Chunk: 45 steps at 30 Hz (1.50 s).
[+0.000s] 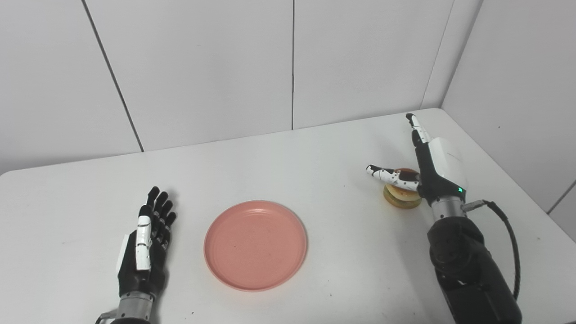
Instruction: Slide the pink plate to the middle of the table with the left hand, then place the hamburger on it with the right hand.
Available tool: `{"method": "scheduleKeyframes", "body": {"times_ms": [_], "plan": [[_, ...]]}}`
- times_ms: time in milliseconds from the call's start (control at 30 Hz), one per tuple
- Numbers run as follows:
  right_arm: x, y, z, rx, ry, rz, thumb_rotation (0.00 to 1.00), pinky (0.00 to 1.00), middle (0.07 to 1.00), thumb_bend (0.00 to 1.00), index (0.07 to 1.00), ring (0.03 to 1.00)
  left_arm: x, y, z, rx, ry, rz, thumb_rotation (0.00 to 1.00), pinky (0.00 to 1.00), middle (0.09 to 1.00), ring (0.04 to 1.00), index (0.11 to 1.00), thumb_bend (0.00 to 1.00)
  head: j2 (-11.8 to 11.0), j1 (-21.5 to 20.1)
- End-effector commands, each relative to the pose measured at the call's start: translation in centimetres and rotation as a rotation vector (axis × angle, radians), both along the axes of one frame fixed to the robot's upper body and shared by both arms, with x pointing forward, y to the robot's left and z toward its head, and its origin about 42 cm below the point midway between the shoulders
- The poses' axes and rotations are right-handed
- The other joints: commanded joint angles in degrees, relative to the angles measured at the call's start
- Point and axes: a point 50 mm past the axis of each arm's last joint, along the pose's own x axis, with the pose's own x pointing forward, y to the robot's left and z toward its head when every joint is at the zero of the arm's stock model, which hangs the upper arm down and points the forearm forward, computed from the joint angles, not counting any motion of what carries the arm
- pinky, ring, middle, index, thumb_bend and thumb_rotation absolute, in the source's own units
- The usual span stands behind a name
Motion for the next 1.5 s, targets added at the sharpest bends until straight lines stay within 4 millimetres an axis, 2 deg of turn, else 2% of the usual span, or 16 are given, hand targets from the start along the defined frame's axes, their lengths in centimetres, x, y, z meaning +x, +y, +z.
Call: {"method": "scheduleKeyframes", "body": {"times_ms": [0,300,467,733,800,833,867,900,933,1000,1100,1167,1233,1300,1400,1467], "plan": [[0.8,-0.5,1.7,-0.03,-0.024,-0.015,0.48,0.77,0.931,0.87,0.956,0.891,-2.2,1.9,-3.8,0.018,0.129,0.029,1.0,1.0,1.0,1.0,1.0,0.49,0.1,0.2],[1.5,-1.0,0.6,-0.006,0.072,0.03,0.43,0.8,0.947,0.91,0.96,0.915,-2.5,1.8,-3.6,0.019,0.117,0.026,1.0,1.0,1.0,1.0,1.0,0.47,0.2,0.6],[1.7,-1.1,0.4,0.022,0.129,0.024,0.37,0.75,0.944,0.92,0.953,0.893,-2.5,1.8,-3.7,0.022,0.115,0.022,1.0,1.0,1.0,1.0,1.0,0.47,0.2,0.6],[1.8,-1.4,0.2,0.026,0.178,-0.016,0.23,0.78,0.939,0.82,0.943,0.893,-2.5,1.8,-3.6,0.021,0.116,0.021,1.0,1.0,1.0,1.0,1.0,0.47,0.4,0.7],[1.7,-1.4,0.2,0.019,0.176,-0.021,0.12,0.65,0.903,0.74,0.931,0.793,-2.5,1.8,-3.6,0.029,0.111,0.02,1.0,1.0,1.0,1.0,1.0,0.47,0.4,0.7],[1.6,-1.4,0.2,0.016,0.174,-0.024,0.06,0.51,0.862,0.71,0.926,0.672,-2.6,1.8,-3.6,0.033,0.108,0.019,1.0,1.0,1.0,1.0,1.0,0.46,0.4,0.7],[1.6,-1.3,0.3,0.02,0.171,-0.03,0.03,0.44,0.841,0.69,0.924,0.61,-2.6,1.8,-3.5,0.031,0.111,0.019,1.0,1.0,1.0,1.0,1.0,0.46,0.6,0.7],[1.5,-1.3,0.3,0.023,0.169,-0.035,0.01,0.33,0.811,0.57,0.916,0.506,-2.6,1.8,-3.5,0.03,0.114,0.019,1.0,1.0,1.0,1.0,1.0,0.46,0.6,0.7],[1.5,-1.2,0.3,0.021,0.168,-0.043,0.0,0.3,0.808,0.54,0.91,0.481,-2.6,1.7,-3.5,0.028,0.117,0.018,1.0,1.0,1.0,1.0,1.0,0.46,0.7,0.9],[1.4,-1.2,0.3,0.01,0.166,-0.056,0.0,0.28,0.803,0.52,0.895,0.466,-2.6,1.7,-3.4,0.023,0.12,0.019,1.0,1.0,1.0,1.0,1.0,0.47,0.7,0.9],[1.2,-1.3,0.4,0.015,0.154,-0.067,0.0,0.32,0.789,0.5,0.861,0.469,-2.7,1.6,-3.4,0.024,0.12,0.019,1.0,1.0,1.0,1.0,1.0,0.47,0.7,1.1],[1.1,-1.3,0.5,0.034,0.138,-0.073,0.0,0.29,0.717,0.5,0.82,0.467,-2.7,1.6,-3.4,0.026,0.119,0.013,1.0,1.0,1.0,1.0,1.0,0.47,0.8,1.2],[1.0,-1.3,0.6,0.041,0.116,-0.071,0.0,0.41,0.716,0.48,0.737,0.471,-2.8,1.6,-3.4,0.024,0.117,0.013,1.0,1.0,1.0,1.0,1.0,0.47,0.9,1.2],[0.9,-1.4,0.7,0.044,0.076,-0.08,0.0,0.43,0.684,0.47,0.685,0.47,-2.8,1.6,-3.4,0.026,0.117,0.015,1.0,1.0,1.0,1.0,1.0,0.47,0.9,1.2],[0.8,-1.2,0.9,0.045,0.036,-0.1,0.0,0.42,0.622,0.47,0.633,0.464,-2.9,1.5,-3.4,0.022,0.116,0.015,1.0,1.0,1.0,1.0,1.0,0.46,1.0,1.8],[0.8,-1.1,1.0,0.051,0.001,-0.107,0.0,0.35,0.546,0.47,0.575,0.464,-2.9,1.4,-3.3,0.021,0.115,0.014,1.0,1.0,1.0,1.0,1.0,0.47,1.0,2.0]]}}
